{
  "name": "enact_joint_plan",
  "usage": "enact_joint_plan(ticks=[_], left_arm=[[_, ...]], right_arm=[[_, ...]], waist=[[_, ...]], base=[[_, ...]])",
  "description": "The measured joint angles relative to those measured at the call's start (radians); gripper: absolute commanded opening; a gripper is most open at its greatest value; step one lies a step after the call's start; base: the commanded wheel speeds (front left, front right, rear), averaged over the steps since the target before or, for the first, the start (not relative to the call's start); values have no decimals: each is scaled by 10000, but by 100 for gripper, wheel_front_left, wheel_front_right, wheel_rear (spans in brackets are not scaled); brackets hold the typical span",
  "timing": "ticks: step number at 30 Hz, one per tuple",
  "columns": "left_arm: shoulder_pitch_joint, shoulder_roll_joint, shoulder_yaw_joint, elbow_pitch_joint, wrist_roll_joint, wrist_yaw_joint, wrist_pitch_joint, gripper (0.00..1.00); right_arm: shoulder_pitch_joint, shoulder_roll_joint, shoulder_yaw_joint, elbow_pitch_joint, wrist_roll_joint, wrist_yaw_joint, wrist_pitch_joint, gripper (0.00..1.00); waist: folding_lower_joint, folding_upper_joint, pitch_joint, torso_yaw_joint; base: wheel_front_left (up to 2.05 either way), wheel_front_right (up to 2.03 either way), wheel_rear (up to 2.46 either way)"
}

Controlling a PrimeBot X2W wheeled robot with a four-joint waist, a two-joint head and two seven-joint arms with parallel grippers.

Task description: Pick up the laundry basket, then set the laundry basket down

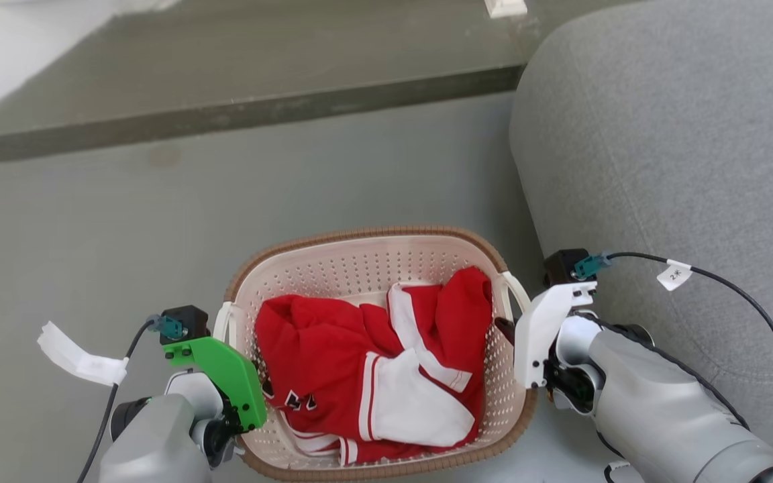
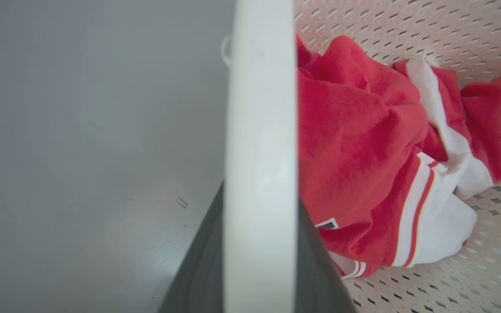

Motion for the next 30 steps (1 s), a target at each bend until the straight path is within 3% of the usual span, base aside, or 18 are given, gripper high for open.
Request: enact_joint_plan(ticks=[30], left_arm=[[226, 67, -646, -138, -606, 336, 529, 0]], right_arm=[[33, -79, 593, 31, 472, -8, 625, 0]], waist=[[0, 0, -759, 27]], base=[[0, 0, 0]])
